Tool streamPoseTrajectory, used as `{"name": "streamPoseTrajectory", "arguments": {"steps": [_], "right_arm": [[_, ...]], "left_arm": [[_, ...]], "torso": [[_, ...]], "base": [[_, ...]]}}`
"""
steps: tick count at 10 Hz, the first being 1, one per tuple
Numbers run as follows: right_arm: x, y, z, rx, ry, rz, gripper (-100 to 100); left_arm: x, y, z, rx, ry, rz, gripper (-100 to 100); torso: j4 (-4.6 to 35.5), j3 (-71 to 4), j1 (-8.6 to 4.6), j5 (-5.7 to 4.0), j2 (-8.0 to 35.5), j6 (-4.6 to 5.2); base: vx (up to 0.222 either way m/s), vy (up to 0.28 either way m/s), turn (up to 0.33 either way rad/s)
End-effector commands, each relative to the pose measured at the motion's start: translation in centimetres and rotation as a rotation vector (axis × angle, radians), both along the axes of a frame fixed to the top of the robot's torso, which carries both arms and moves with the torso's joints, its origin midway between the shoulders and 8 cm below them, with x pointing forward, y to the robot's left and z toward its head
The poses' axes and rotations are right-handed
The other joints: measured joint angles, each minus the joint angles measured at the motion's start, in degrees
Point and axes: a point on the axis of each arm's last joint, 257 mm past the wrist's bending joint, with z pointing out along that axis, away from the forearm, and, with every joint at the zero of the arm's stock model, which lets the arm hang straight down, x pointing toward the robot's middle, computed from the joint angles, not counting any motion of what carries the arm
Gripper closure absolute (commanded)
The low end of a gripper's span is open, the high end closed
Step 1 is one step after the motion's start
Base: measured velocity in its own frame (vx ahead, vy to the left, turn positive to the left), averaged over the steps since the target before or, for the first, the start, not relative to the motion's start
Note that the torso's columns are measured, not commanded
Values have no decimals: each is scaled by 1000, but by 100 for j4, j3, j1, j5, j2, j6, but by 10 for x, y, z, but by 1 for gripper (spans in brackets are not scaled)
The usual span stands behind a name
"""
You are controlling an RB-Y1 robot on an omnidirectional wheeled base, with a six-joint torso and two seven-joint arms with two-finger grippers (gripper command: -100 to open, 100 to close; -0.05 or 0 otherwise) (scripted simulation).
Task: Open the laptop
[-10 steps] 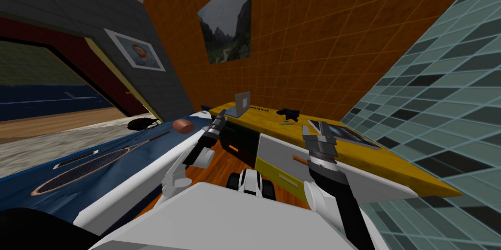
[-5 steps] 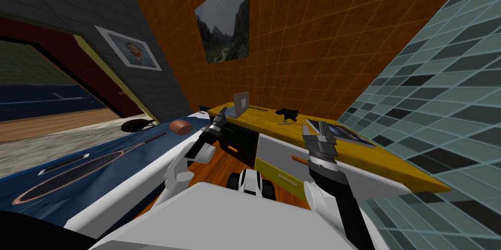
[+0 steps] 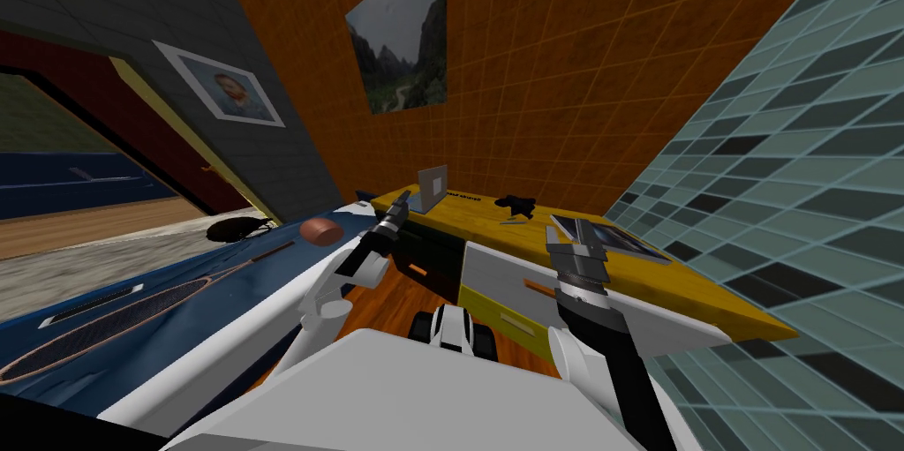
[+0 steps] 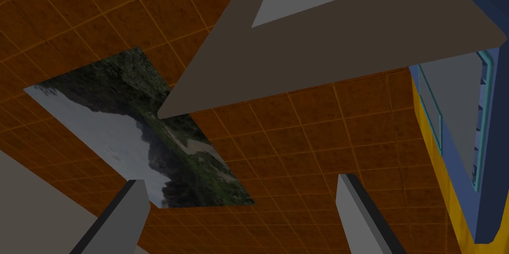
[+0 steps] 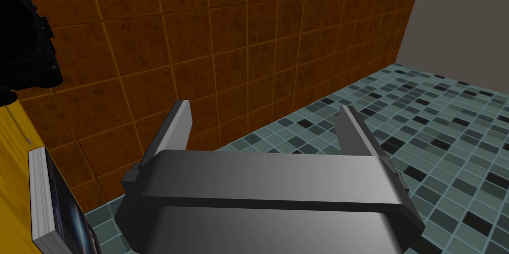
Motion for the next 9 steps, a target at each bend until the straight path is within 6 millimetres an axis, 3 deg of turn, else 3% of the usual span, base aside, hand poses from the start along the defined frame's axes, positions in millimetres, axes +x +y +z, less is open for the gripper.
{"name": "streamPoseTrajectory", "arguments": {"steps": [1, 9], "right_arm": [[0, 0, 0, 0, 0, 0, 0], [0, 0, 0, 0, 0, 0, 0]], "left_arm": [[5, 2, 2, 10, 24, 13, -100], [20, 9, 14, 56, 91, 58, -100]], "torso": [[0, 0, -1, 0, -1, 2], [0, -1, 0, 0, -1, 2]], "base": [[9, -3, -27], [10, -4, -35]]}}
